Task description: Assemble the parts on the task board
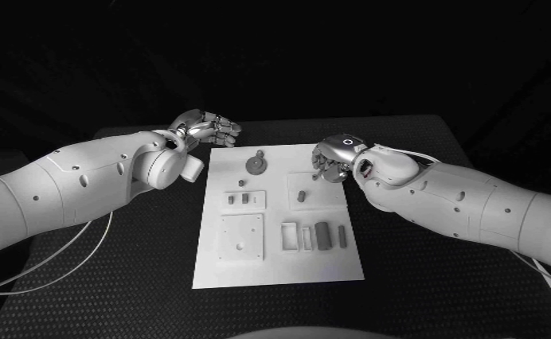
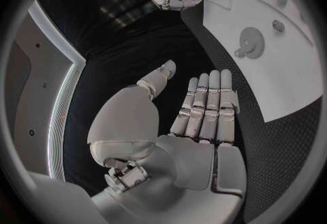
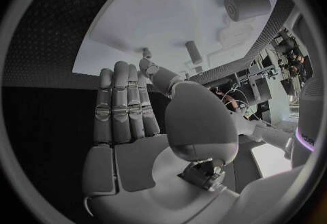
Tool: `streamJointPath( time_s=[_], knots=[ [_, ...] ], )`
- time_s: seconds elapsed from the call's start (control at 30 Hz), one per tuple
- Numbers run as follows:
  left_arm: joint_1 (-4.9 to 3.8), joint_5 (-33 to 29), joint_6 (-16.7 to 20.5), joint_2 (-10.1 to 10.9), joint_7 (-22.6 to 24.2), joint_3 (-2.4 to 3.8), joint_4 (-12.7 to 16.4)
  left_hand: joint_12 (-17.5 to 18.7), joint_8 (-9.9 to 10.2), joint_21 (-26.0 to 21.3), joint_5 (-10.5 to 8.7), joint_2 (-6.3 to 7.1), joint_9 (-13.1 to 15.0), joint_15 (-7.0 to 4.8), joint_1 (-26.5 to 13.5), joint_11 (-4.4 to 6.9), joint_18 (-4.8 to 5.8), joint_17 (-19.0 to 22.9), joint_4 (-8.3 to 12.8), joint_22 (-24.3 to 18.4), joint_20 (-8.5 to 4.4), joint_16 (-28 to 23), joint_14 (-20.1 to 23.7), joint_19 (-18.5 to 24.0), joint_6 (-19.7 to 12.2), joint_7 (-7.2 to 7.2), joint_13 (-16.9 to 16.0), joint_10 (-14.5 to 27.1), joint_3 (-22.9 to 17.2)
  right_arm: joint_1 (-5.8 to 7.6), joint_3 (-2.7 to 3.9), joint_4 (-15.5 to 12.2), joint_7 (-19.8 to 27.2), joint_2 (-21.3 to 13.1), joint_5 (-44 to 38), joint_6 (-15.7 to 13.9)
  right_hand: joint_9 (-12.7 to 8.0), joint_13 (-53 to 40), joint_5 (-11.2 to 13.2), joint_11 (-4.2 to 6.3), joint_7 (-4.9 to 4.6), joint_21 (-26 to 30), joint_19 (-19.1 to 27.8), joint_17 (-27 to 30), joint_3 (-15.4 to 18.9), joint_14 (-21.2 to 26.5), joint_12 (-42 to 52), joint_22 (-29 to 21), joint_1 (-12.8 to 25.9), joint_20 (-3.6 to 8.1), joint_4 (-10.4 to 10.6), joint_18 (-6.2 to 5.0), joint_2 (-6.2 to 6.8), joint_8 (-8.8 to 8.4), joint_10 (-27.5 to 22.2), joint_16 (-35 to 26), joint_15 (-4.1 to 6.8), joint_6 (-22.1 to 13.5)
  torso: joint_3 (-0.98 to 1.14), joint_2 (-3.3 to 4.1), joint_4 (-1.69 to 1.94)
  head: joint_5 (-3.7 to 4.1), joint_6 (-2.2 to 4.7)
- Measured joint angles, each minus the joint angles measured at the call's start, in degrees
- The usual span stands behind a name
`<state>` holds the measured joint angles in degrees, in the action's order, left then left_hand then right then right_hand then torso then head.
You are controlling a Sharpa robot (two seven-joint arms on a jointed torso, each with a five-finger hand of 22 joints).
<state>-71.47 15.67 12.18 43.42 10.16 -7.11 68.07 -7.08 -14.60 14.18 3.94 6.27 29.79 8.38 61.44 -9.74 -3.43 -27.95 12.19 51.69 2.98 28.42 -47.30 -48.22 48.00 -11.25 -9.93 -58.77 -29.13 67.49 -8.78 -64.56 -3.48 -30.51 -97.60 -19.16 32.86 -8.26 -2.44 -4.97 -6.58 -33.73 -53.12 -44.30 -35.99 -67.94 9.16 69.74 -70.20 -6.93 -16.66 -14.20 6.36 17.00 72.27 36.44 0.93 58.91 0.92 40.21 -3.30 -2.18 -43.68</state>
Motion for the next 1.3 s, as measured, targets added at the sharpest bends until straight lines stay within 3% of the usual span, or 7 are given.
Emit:
streamJointPath(
  time_s=[0.2,0.43,0.57,0.67,0.8,0.97,1.3],
  knots=[
    [0.0,0.0,0.0,0.1,0.0,0.0,0.1,0.0,0.0,0.0,0.0,0.0,0.0,0.0,0.0,0.0,0.02,0.0,0.0,0.0,0.0,0.0,0.0,0.0,0.0,0.0,0.0,0.0,0.0,0.06,-0.03,1.5,0.1,0.6,0.7,1.7,-1.2,0.6,0.0,-1.22,-2.18,1.3,1.9,0.5,1.9,2.1,-1.9,-0.3,4.4,-0.61,0.5,0.11,3.63,-2.88,-3.0,-1.5,-1.28,-5.1,0.01,0.0,-0.07,-0.01,0.0],
    [0.0,0.0,0.0,0.1,0.0,0.0,0.1,0.0,0.0,0.0,0.0,0.0,0.0,0.0,0.0,0.0,-0.09,-0.1,0.0,0.0,0.0,0.0,0.0,0.0,0.0,0.0,0.0,0.0,0.0,0.03,-0.29,1.8,0.9,1.1,1.1,2.5,-1.7,2.9,0.0,-3.36,-1.98,3.6,6.8,1.5,0.5,7.8,-5.5,-0.2,4.4,-1.39,0.4,0.89,5.02,-3.75,-10.5,-4.8,-3.7,-7.0,0.02,0.01,-0.02,0.05,0.08],
    [0.0,0.0,0.0,0.1,0.0,0.0,0.1,0.0,0.0,0.0,0.0,0.0,0.0,0.0,0.0,0.0,-0.57,-0.1,0.0,0.0,0.0,0.0,0.0,0.0,0.0,0.0,0.0,0.0,0.0,0.0,-0.34,1.8,1.8,0.9,1.7,2.2,-1.9,4.6,-0.1,-3.78,-1.2,2.0,7.7,2.9,-0.1,17.0,-5.5,2.1,1.8,-1.31,0.6,1.67,6.18,-4.41,-19.6,-9.3,-7.37,-9.6,0.02,0.02,0.04,0.12,0.11],
    [0.0,0.0,0.0,0.1,0.0,0.0,0.1,0.0,0.0,0.0,0.0,0.0,0.0,0.0,0.0,0.0,-0.57,-0.1,0.0,0.0,0.0,0.0,0.0,0.0,0.0,0.0,0.0,0.0,0.0,-0.01,-0.39,1.7,2.5,0.6,2.4,1.3,-2.8,4.5,-0.1,-4.47,0.85,0.5,7.5,2.9,-1.2,18.0,-5.5,3.7,0.6,-1.13,1.4,1.96,7.38,-6.96,-23.3,-9.4,-8.2,-15.3,0.02,0.02,0.03,0.13,0.13],
    [0.0,0.0,0.0,0.1,0.0,0.0,0.1,0.0,0.0,0.0,0.0,0.0,0.0,0.0,0.0,0.0,-0.56,-0.1,0.0,0.0,0.0,0.0,0.0,0.0,0.0,0.0,0.0,0.0,0.0,-0.07,-0.41,1.6,3.7,0.4,3.4,0.0,-2.3,4.5,-0.1,-4.9,0.61,0.2,7.9,3.2,-2.8,20.6,-5.5,4.7,-0.5,-1.15,2.5,2.28,8.5,-7.2,-26.5,-10.4,-9.43,-17.7,0.02,0.02,0.0,0.08,0.14],
    [0.0,0.0,0.0,0.1,-0.1,0.0,0.1,0.0,0.0,0.0,0.0,0.0,0.0,0.0,0.0,0.0,-0.56,-0.1,0.0,0.0,0.0,0.0,0.0,0.0,0.0,0.0,0.0,0.0,0.0,-0.43,-0.42,1.0,5.2,0.2,4.3,-1.8,0.0,3.6,-0.1,-6.66,-2.9,0.2,8.8,3.3,-2.3,21.2,-3.4,5.2,-1.3,-1.26,1.8,2.01,4.67,-2.14,-23.2,-10.6,-9.91,-9.6,0.01,0.01,0.0,0.03,0.14],
    [0.0,0.0,0.0,0.1,-0.1,0.0,0.1,0.0,0.0,0.0,0.0,0.0,0.0,0.0,0.0,0.0,-0.53,-0.2,0.0,0.1,0.0,0.0,0.0,0.0,0.0,0.0,0.1,0.0,0.0,-1.24,-0.44,0.8,6.3,0.1,4.7,-4.3,0.4,1.3,-0.1,-3.71,-0.27,-3.6,4.1,2.5,-0.1,15.1,1.8,5.2,0.2,-0.62,0.1,0.8,0.63,0.91,-10.6,-7.4,-7.05,-2.0,0.01,0.02,0.02,0.05,0.15]
  ],
)
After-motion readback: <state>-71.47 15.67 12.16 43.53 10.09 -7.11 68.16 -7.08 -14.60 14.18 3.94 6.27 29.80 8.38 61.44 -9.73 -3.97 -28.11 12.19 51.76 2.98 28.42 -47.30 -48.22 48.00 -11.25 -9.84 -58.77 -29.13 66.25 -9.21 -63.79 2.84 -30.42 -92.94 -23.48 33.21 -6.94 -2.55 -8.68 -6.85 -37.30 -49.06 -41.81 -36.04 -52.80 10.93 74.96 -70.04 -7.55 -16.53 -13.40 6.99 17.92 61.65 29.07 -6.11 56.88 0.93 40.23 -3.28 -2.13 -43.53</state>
